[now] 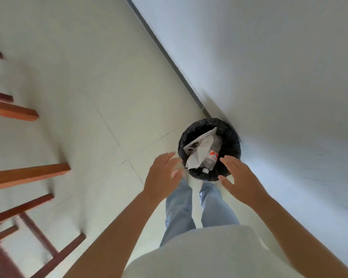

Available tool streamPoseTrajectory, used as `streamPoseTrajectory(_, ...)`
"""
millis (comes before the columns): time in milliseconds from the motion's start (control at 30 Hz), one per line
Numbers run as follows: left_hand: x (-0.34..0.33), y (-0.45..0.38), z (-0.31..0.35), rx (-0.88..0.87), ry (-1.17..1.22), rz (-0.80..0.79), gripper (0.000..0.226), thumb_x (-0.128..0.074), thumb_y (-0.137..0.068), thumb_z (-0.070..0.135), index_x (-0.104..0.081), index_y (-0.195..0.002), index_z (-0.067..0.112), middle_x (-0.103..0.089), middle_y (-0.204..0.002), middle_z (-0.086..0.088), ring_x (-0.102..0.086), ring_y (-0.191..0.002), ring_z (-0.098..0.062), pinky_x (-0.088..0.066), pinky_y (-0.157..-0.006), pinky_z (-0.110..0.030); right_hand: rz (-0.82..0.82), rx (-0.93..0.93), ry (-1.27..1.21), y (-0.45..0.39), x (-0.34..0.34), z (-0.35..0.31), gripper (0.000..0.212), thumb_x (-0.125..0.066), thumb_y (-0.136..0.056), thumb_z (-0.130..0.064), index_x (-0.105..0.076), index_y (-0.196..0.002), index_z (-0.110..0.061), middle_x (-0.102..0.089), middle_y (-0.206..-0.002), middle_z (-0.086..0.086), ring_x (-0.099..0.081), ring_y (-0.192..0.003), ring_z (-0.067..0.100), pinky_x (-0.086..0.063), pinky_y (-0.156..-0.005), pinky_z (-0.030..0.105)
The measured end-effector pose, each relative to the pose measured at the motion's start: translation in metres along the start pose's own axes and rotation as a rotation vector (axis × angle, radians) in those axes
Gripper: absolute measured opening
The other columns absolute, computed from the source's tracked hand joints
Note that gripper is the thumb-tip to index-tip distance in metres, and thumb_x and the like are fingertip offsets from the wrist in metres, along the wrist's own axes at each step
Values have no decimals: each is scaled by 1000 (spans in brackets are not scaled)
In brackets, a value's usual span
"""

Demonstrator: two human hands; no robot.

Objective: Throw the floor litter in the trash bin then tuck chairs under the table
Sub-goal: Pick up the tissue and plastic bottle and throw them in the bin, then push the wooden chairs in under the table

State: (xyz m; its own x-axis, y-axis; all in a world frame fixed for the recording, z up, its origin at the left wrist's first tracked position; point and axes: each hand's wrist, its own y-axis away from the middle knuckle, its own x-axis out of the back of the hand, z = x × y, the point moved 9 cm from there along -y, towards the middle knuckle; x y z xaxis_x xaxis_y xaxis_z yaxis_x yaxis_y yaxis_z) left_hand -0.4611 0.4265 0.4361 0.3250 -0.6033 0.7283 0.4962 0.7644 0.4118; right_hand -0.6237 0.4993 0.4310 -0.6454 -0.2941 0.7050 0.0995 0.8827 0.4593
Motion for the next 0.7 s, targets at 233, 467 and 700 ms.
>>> streamPoseTrajectory(233,52,111,7,322,72,290,35,-48,-91,30,-49,-124,18,-46,-135,0,-36,-127,-17,-27,-103,-24,-194,262,195,34,28,-56,42,-51,-77,-29,-62,-103,1,-66,-104,21,-64,-90,38,-52,-70,43)
streamPoseTrajectory(467,25,256,5,743,242,566,34,-53,-89,19,-52,-123,13,-50,-133,-6,-41,-125,-23,-33,-102,-30,-341,715,409,68,11,-144,40,-56,-88,-22,-49,-123,-5,-51,-129,10,-46,-117,28,-42,-90,39)
streamPoseTrajectory(700,-63,413,-7,1209,466,768,41,-49,-91,26,-42,-131,19,-39,-142,-2,-28,-133,-21,-25,-106,-32,-569,1128,572,150,-92,-245,41,-58,-87,-15,-48,-124,2,-47,-133,18,-42,-123,30,-32,-101,40)
